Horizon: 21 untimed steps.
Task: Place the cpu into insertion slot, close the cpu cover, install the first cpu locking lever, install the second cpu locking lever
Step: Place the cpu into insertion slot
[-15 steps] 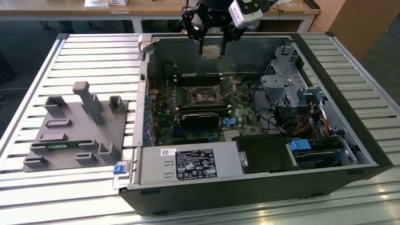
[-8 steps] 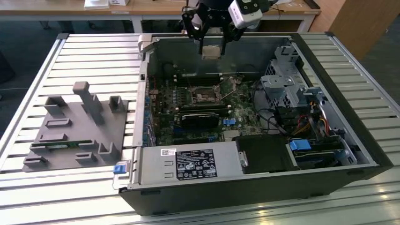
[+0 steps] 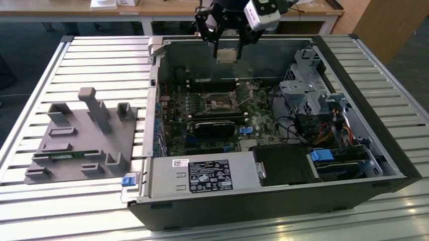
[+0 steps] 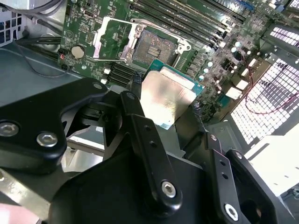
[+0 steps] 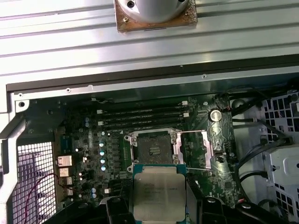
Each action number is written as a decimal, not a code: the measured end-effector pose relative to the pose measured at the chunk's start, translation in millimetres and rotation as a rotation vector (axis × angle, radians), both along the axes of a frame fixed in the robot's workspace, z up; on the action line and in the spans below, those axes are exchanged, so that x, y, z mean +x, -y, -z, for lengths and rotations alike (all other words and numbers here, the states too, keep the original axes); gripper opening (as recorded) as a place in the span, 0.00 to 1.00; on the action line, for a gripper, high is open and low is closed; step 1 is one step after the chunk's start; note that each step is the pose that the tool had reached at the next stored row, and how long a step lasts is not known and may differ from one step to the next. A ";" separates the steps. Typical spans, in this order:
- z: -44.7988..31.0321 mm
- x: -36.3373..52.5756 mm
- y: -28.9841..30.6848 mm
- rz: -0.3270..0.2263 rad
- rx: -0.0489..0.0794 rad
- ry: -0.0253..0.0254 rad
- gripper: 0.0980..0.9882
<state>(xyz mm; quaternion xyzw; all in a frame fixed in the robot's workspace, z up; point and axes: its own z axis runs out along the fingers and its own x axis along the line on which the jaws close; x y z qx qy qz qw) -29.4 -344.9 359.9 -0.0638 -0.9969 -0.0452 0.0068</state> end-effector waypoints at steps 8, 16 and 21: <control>1.3 0.0 -0.4 0.091 -0.002 -0.0001 0.49; 2.4 -0.1 -0.6 0.199 -0.002 0.0000 0.49; 2.7 -0.1 -1.0 0.250 -0.002 -0.0001 0.49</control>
